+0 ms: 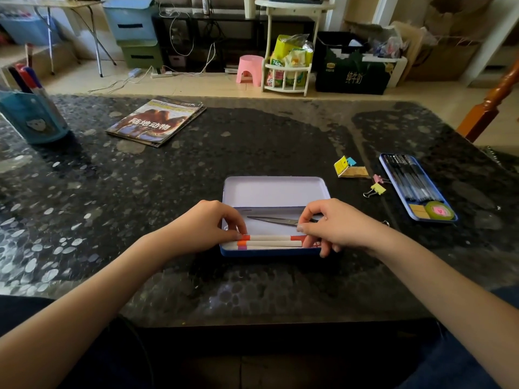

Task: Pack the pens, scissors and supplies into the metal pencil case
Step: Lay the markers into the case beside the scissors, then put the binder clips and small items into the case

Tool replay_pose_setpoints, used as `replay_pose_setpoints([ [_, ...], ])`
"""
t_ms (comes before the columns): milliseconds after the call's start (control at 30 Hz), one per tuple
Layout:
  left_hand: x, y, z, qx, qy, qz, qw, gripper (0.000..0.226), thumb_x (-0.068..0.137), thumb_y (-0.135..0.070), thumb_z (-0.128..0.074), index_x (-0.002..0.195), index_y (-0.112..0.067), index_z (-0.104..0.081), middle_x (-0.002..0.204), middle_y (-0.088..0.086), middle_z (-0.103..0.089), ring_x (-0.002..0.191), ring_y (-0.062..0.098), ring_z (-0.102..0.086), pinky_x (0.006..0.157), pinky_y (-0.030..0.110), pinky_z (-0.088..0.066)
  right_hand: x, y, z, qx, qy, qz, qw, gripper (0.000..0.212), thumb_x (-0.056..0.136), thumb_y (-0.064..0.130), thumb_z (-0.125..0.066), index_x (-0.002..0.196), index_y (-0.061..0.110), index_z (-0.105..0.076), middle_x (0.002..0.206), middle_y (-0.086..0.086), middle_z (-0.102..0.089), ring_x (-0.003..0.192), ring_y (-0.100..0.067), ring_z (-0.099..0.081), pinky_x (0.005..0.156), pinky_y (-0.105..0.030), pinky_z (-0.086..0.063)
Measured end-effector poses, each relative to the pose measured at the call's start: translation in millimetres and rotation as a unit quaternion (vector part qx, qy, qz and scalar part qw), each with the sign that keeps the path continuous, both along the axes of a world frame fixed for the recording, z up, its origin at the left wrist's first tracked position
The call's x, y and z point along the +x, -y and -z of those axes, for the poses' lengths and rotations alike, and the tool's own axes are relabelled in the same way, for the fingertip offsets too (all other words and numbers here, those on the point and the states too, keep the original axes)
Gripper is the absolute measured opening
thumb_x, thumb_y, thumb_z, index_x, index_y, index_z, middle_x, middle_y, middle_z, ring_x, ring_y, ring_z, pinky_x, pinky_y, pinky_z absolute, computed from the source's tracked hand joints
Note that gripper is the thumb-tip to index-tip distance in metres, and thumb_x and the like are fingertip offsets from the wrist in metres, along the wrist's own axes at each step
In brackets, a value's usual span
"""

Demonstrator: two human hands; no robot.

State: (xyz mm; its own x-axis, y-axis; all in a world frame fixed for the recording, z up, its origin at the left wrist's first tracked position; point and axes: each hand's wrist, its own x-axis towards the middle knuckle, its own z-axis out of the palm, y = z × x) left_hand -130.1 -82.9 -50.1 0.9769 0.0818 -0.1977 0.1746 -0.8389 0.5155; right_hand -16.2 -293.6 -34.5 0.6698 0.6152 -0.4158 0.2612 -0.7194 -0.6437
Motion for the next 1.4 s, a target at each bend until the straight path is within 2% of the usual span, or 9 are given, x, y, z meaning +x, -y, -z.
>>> replay_pose_setpoints([
  [167,0.3,-0.8,0.8,-0.027,-0.031,0.010,0.999,0.012,0.083,-0.038,-0.065,0.092,-0.032,-0.069,0.081,-0.014,-0.058,0.070,0.006,-0.052,0.060,0.011,-0.038,15.5,5.8,3.8,0.008,0.024,0.012,1.000,0.005,0.092,0.021,-0.060,0.090,0.017,-0.062,0.076,-0.006,-0.072,0.048,-0.012,-0.061,0.040,-0.020,-0.040],
  [267,1.3,-2.9,0.1,-0.040,-0.049,0.027,0.998,0.013,0.086,-0.034,-0.062,0.097,-0.032,-0.069,0.087,-0.011,-0.058,0.073,0.006,-0.052,0.064,0.012,-0.039,46.0,20.7,6.1,0.029,0.114,0.088,0.989,0.001,0.090,0.018,-0.061,0.089,0.019,-0.062,0.075,-0.002,-0.069,0.054,-0.012,-0.063,0.042,-0.021,-0.040],
  [400,2.8,-9.4,-2.0,-0.054,-0.067,0.030,0.996,0.010,0.086,-0.031,-0.063,0.093,-0.034,-0.070,0.088,-0.009,-0.059,0.070,0.006,-0.050,0.062,0.013,-0.041,93.2,49.8,10.4,0.007,0.280,0.158,0.947,0.011,0.087,0.010,-0.061,0.093,0.018,-0.067,0.079,0.002,-0.064,0.071,-0.015,-0.061,0.061,-0.028,-0.046],
  [567,4.8,-11.5,2.5,-0.068,-0.055,0.031,0.996,0.008,0.084,-0.029,-0.065,0.089,-0.033,-0.071,0.094,-0.010,-0.061,0.074,0.006,-0.054,0.063,0.015,-0.043,139.3,89.4,18.0,-0.079,0.376,0.175,0.906,0.028,0.087,0.006,-0.053,0.103,0.020,-0.070,0.104,-0.012,-0.068,0.090,-0.030,-0.062,0.076,-0.040,-0.053],
  [700,11.4,-11.6,5.2,-0.086,-0.043,0.018,0.995,0.002,0.080,-0.032,-0.070,0.079,-0.031,-0.072,0.086,-0.015,-0.062,0.076,-0.003,-0.057,0.067,0.014,-0.045,150.3,105.8,27.6,-0.095,0.384,0.196,0.897,0.032,0.088,0.007,-0.051,0.113,0.019,-0.067,0.117,-0.013,-0.065,0.101,-0.034,-0.060,0.082,-0.046,-0.053],
  [900,12.5,-12.2,13.1,-0.102,-0.002,-0.018,0.995,0.003,0.081,-0.028,-0.070,0.080,-0.031,-0.071,0.076,-0.017,-0.065,0.072,-0.004,-0.057,0.063,0.012,-0.042,151.7,102.4,48.1,-0.135,0.362,0.225,0.894,0.030,0.092,0.015,-0.052,0.120,0.019,-0.062,0.123,-0.015,-0.059,0.107,-0.037,-0.056,0.085,-0.048,-0.052],
  [1033,14.5,-7.1,20.6,-0.076,0.059,-0.065,0.993,0.014,0.087,-0.020,-0.062,0.096,-0.031,-0.066,0.085,-0.011,-0.060,0.064,0.005,-0.052,0.056,0.011,-0.041,152.2,96.2,47.4,-0.129,0.383,0.233,0.885,0.026,0.092,0.019,-0.054,0.117,0.018,-0.064,0.119,-0.014,-0.061,0.106,-0.034,-0.057,0.083,-0.045,-0.052],
  [1167,17.1,-1.6,22.2,-0.075,0.066,-0.069,0.993,0.019,0.085,-0.016,-0.064,0.097,-0.031,-0.064,0.086,-0.010,-0.058,0.062,0.006,-0.051,0.055,0.008,-0.041,154.1,98.0,47.7,-0.098,0.363,0.257,0.890,0.022,0.087,0.021,-0.062,0.108,0.018,-0.068,0.109,-0.012,-0.066,0.098,-0.032,-0.060,0.081,-0.044,-0.054],
  [1400,16.5,4.5,28.1,-0.082,0.080,-0.043,0.992,0.018,0.085,-0.015,-0.063,0.095,-0.030,-0.066,0.095,-0.009,-0.060,0.070,-0.012,-0.052,0.061,0.006,-0.042,152.0,86.0,48.1,-0.106,0.381,0.224,0.891,0.030,0.087,0.022,-0.063,0.117,0.021,-0.063,0.119,-0.010,-0.061,0.109,-0.031,-0.056,0.088,-0.047,-0.051],
])
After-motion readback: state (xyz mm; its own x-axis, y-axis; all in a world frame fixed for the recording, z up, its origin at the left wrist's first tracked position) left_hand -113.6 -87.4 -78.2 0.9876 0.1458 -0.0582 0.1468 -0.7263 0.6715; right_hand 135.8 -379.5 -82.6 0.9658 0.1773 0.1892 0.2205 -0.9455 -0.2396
